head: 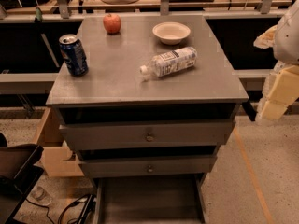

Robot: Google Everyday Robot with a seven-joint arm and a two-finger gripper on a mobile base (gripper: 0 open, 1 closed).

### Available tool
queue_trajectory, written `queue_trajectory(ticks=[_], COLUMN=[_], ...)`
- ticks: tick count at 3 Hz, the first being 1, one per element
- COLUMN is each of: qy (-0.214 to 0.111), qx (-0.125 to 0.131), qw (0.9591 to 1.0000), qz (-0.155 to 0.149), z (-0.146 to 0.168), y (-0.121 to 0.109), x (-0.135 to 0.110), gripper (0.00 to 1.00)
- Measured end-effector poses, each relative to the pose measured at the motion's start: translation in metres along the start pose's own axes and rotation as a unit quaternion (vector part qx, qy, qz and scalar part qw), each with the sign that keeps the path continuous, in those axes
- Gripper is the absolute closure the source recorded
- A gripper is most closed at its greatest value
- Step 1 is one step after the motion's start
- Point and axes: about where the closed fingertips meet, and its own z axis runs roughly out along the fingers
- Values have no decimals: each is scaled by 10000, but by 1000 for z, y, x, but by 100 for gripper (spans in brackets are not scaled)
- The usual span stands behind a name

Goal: Close bottom drawer

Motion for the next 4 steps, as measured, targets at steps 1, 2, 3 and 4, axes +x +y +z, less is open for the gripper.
queue_trajectory(ticks=[1, 2, 3, 4], qy=[0, 98, 41, -112], qx=[1, 169, 346, 484], qw=[10000, 9998, 9994, 9988], qz=[0, 31, -13, -32], z=[0, -12, -12, 10], y=[0, -4, 12, 49], x=[0, -1, 5, 28], gripper=[0, 0, 0, 16])
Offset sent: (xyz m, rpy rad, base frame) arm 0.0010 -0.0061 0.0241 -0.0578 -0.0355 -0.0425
